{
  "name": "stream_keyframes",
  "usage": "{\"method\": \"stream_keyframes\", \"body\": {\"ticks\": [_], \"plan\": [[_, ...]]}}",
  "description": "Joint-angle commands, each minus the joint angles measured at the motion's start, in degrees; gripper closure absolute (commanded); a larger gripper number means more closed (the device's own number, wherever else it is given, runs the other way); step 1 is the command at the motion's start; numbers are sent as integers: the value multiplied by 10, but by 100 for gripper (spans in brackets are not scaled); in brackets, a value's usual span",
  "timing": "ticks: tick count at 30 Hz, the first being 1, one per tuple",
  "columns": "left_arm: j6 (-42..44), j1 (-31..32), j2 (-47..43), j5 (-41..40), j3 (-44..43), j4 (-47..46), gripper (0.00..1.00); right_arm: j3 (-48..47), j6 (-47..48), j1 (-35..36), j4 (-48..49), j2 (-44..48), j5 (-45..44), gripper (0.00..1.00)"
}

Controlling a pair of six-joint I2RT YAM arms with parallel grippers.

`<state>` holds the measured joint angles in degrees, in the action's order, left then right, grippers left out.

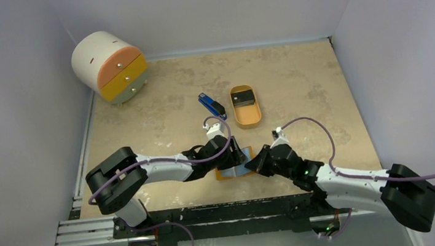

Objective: Put the credit cards into the card holder
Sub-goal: Turn over the card slot in the card holder.

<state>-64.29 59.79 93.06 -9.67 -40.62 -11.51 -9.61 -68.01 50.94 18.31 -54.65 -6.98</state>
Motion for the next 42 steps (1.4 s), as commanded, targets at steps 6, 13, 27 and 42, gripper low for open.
{"method": "stream_keyframes", "body": {"ticks": [6, 13, 27, 42], "plan": [[10, 3, 10, -42, -9, 35, 54, 14, -5, -1, 1, 31, -17, 75], [11, 3, 21, -43, -11, 35, 61, 18, -10, 0, -7, 47, -15, 64], [5, 3, 21, -40, 7, 17, 61, 48, -55, -1, -39, 143, -45, 76], [2, 3, 16, -40, 14, 12, 61, 56, -65, -1, -30, 143, -44, 100]]}}
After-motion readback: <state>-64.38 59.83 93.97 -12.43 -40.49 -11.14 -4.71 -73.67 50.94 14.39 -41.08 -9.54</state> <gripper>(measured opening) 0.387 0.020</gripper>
